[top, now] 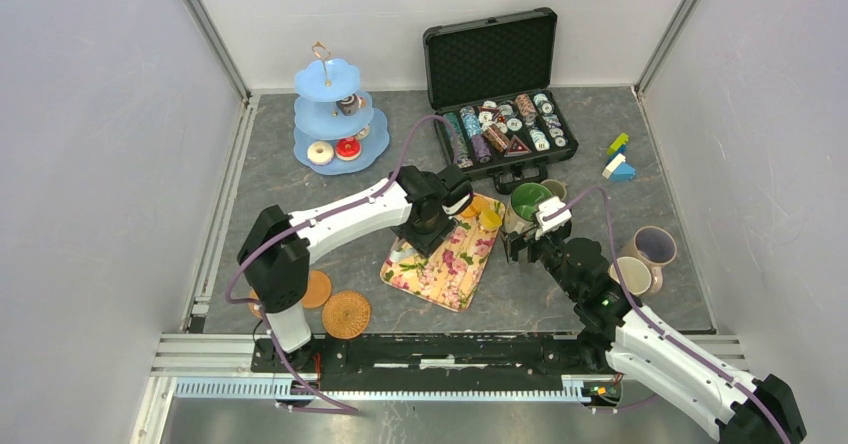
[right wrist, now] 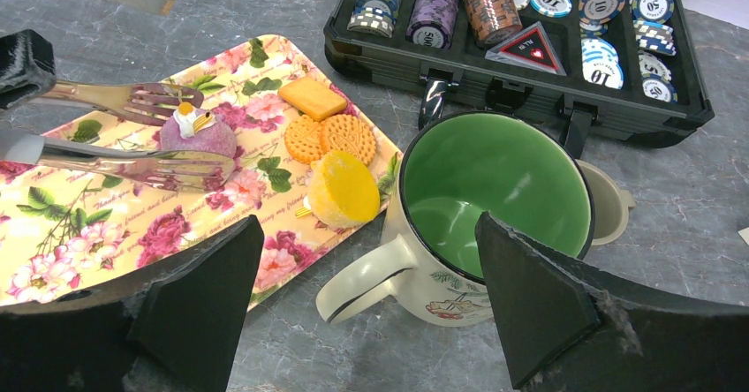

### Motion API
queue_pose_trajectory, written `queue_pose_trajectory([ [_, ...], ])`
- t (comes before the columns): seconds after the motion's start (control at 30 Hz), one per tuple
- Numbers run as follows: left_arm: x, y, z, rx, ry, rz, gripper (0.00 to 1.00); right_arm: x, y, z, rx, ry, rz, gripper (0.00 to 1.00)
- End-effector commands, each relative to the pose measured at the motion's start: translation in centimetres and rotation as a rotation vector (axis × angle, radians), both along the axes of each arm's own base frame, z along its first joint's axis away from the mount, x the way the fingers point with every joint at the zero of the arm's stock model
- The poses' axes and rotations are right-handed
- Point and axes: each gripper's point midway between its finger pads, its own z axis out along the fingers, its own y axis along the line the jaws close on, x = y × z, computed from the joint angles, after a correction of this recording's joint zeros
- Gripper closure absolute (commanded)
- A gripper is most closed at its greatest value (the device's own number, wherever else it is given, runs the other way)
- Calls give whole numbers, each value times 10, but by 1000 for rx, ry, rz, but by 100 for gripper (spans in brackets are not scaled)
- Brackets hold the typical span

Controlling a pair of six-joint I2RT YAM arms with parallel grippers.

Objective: Serve the afternoon tea
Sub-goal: Pick up the desert from the tray.

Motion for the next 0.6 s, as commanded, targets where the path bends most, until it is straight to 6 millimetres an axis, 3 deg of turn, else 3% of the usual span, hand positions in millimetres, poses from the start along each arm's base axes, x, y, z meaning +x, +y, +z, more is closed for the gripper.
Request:
queue_pose_trajectory([
  [0.0,12,-6,10,-6,-31,-40,37,2,2,16,22,-45,3,2],
  [0.3,14,-6,11,-6,-33,-38,48,2,2,16,22,-46,1,2],
  [0.57,22,-4,27,-20,-96,-16,61,3,2,15,21,-44,1,2],
])
